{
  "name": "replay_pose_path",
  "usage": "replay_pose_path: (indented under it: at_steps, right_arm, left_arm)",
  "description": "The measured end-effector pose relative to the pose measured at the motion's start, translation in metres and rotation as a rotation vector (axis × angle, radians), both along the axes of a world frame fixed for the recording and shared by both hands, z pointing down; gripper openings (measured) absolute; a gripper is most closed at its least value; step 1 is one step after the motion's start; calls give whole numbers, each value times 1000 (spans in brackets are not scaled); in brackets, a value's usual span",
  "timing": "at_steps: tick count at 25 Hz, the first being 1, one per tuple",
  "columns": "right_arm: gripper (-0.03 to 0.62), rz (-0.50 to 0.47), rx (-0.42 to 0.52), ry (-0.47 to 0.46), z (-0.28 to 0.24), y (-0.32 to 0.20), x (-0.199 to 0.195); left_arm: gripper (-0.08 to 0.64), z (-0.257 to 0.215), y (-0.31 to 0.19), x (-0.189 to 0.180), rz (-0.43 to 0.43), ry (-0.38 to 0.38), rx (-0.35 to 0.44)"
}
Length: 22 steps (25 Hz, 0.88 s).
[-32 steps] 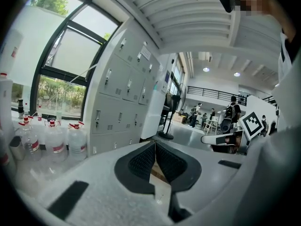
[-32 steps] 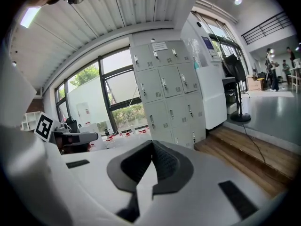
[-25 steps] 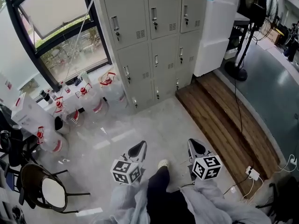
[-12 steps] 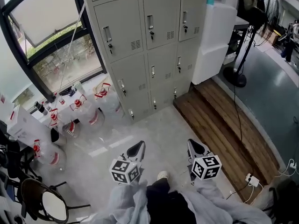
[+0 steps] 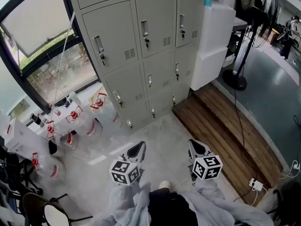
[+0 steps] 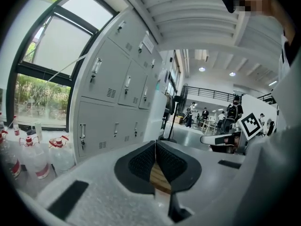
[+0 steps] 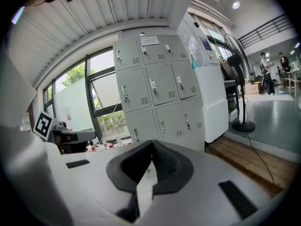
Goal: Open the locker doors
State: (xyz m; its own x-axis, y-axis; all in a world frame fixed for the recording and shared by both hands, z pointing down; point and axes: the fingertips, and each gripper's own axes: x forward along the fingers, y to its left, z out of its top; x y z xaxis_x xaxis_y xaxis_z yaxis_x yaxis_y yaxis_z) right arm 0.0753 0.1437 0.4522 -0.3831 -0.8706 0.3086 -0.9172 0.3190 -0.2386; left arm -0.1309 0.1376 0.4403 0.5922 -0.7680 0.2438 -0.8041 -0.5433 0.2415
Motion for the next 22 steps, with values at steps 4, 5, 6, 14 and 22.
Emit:
replay_pose_path:
  at_steps: [4,5,6,14,22]
  right_arm:
    - [0,-8,-2,0,5,-16,-3]
    - [0,-8,-6,0,6,-18,-3]
    - [0,-5,-9,-1,8,-19,-2]
    - [0,16,-28,-7,18,-20,-3]
    - [0,33,-55,-2,27,-9,9]
  left_arm:
    - [12,3,-18,-2,-6,-2,0]
    - [12,5,-20,-3,-9,0,-4]
    - [12,6,-21,-4,-10,2,-7]
    - [12,17,-21,-7,-3,7,-33]
    - [12,29,-10,1,10,8,-58]
